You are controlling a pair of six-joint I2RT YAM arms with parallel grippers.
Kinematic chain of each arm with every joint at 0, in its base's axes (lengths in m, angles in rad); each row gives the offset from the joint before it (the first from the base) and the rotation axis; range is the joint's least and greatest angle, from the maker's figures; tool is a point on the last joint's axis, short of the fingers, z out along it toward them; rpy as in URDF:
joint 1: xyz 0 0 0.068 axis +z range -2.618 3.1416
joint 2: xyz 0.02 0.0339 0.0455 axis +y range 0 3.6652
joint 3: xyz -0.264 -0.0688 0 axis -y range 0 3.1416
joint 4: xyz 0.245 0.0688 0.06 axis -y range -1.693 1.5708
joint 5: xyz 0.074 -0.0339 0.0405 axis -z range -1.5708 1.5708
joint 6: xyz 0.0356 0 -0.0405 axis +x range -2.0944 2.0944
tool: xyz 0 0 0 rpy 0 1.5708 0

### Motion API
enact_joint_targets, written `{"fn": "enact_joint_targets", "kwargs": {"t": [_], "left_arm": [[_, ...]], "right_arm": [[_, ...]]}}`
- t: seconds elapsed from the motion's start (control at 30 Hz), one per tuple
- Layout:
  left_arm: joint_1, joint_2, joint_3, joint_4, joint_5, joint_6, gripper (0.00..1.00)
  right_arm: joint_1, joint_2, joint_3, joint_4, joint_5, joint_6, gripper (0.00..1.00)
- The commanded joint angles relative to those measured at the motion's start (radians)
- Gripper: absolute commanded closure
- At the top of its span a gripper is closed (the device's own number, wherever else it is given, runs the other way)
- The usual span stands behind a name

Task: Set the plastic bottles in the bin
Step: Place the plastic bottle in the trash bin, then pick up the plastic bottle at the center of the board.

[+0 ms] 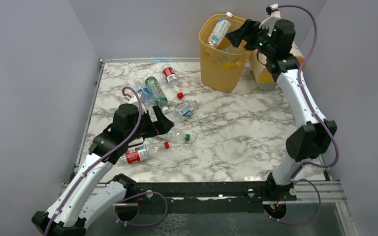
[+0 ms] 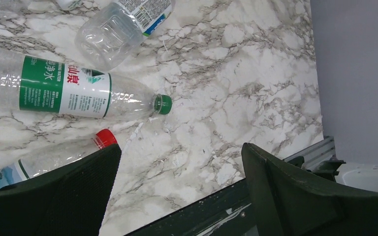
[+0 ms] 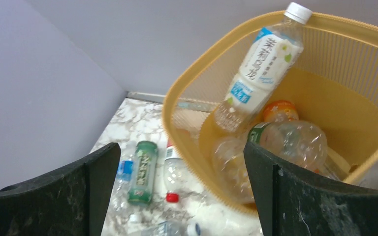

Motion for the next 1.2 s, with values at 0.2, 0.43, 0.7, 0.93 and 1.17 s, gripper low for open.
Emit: {"fn": "enact_joint_targets", "kwargs": {"t": [0.2, 0.43, 0.7, 0.93, 1.17], "left_arm": [[0.006, 0.01, 0.059, -0.093, -0.031, 0.025, 0.01], [0.006, -0.015, 0.036, -0.104, -0.036, 0.01, 0.01], [0.006, -0.069, 0.025, -0.121, -0.021, -0.033, 0.01], [0.006, -0.157, -0.016, -0.159, -0.029, -0.077, 0.01], [0.005, -0.21, -0.055, -0.167, -0.037, -0.099, 0.01]], "right_arm": [[0.022, -0.41, -0.464, 0.08, -0.183, 0.088, 0.01], [0.257, -0.456, -0.692, 0.065, -0.12, 0.023, 0.03], [0.511, -0.367, -0.763, 0.064, -0.012, -0.101, 0.12], [0.598, -0.28, -0.777, 0.118, 0.003, -0.176, 0.19], [0.665, -0.183, -0.758, 0.161, 0.059, -0.224, 0.23]]}}
